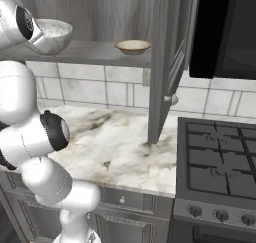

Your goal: Take the smaller bowl and place it next to the appetizer plate on the dining counter , and place the larger bowl next to the plate with cooked food.

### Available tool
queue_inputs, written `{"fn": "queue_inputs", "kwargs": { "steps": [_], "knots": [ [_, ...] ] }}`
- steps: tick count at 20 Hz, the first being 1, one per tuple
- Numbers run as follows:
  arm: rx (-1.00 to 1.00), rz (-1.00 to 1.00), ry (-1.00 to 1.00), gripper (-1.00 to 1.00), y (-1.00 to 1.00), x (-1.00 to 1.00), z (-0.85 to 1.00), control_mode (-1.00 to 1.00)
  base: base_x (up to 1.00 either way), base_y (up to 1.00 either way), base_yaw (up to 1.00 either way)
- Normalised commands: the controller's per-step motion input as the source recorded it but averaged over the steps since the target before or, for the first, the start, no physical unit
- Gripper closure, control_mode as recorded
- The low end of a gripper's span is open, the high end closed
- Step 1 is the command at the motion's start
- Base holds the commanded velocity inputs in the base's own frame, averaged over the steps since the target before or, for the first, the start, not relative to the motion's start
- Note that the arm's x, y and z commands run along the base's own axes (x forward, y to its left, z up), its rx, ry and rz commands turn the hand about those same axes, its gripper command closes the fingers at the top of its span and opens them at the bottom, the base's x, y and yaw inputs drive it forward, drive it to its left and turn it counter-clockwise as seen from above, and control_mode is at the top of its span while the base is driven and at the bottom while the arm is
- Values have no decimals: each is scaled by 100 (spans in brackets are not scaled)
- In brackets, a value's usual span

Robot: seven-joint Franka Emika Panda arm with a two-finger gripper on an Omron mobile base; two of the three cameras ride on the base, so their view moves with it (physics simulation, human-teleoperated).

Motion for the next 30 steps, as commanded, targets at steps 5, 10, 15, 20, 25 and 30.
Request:
{"fn": "queue_inputs", "kwargs": {
  "steps": [5,10,15,20,25,30],
  "knots": [
    [1,0,0,100,-31,-100,10,-100,0,0,0],
    [2,0,0,100,-41,-100,2,-100,0,0,0],
    [1,0,6,100,-47,-90,-17,-100,0,0,0],
    [0,0,12,100,-44,-67,-17,-100,0,0,0],
    [0,0,11,100,-45,-50,-12,-100,0,0,0],
    [0,0,15,100,-39,-30,-5,-100,0,0,0]
  ]
}}
